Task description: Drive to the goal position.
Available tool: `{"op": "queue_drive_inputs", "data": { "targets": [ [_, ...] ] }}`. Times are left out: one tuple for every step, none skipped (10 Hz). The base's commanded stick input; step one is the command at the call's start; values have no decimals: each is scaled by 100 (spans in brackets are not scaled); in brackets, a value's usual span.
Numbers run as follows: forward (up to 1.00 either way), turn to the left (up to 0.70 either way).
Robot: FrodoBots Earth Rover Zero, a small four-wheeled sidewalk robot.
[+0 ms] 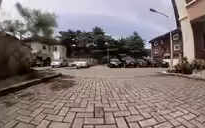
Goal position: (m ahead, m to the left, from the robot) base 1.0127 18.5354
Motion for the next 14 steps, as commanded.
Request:
{"op": "queue_drive_inputs", "data": {
  "targets": [
    [50, 0],
    [50, 0],
    [50, 0],
    [50, 0],
    [50, 8],
    [50, 50],
    [50, 50],
    [50, 50],
    [50, 42],
    [50, 10],
    [50, 0],
    [50, 0],
    [50, 0],
    [50, 0]
  ]
}}
